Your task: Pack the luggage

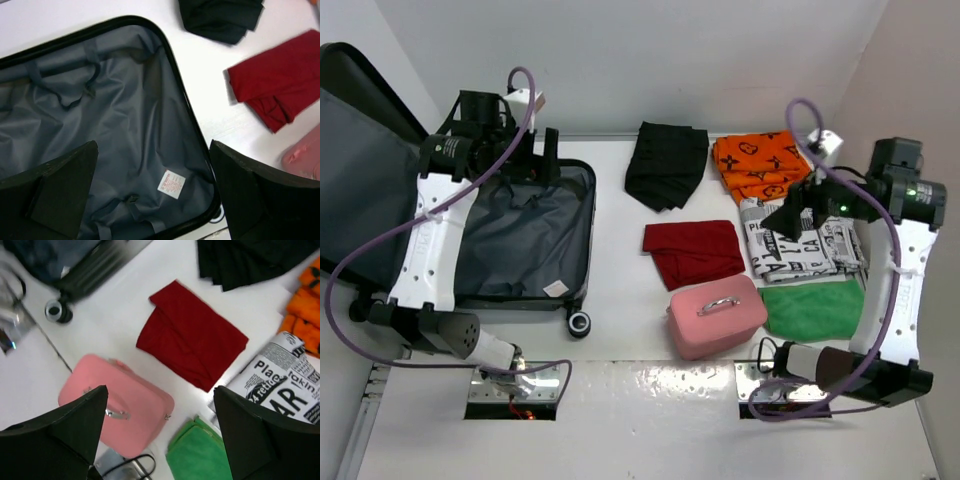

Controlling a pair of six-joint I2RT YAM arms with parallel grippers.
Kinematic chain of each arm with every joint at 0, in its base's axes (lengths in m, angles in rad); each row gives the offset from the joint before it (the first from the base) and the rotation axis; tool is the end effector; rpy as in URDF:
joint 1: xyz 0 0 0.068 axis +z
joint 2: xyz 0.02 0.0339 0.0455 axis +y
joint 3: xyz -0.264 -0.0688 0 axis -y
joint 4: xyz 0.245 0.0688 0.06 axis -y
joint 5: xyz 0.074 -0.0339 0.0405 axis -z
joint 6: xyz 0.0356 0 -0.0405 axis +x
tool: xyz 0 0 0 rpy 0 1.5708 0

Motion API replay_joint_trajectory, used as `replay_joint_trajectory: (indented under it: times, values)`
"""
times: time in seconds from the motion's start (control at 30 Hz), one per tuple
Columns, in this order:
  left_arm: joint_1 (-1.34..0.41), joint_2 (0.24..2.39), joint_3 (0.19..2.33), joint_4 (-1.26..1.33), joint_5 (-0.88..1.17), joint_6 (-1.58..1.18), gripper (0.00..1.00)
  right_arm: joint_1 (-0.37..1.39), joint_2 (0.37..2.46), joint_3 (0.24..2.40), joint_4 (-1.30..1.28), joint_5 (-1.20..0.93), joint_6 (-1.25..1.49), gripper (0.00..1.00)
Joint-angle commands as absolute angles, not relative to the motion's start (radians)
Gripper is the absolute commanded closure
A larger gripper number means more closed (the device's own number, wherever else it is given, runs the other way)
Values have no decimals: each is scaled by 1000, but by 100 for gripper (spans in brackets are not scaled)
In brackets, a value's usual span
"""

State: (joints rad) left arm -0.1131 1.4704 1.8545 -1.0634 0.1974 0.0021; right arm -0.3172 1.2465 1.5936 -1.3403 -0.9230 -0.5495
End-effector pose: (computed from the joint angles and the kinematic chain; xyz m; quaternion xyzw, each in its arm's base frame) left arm 0.2803 -0.0389 0.4552 0.0941 0.8940 -0.1126 0.4234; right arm 0.1970 -0.0348 0.4235 -0.2254 0.8378 0.2803 0.4107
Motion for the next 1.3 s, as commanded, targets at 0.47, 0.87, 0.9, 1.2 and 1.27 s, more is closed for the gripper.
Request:
replay_joint_trajectory:
  times: [0.47, 0.87, 0.9, 1.2, 1.27]
  values:
    - [-48, 1198, 1657, -960, 446, 138, 0, 379, 1210, 1399, -1428, -431, -742, 20]
    - [-48, 1131, 1626, -951, 393, 109, 0, 492, 1229, 1241, -1397, -359, -917, 19]
    - [-48, 1131, 1626, -951, 384, 109, 0, 492, 1229, 1235, -1391, -360, -923, 19]
    - [-26, 1094, 1626, -930, 279, 23, 0, 555, 1215, 1105, -1310, -371, -914, 22]
    - [-12, 1094, 1626, -920, 266, -17, 0, 569, 1213, 1092, -1269, -371, -907, 29]
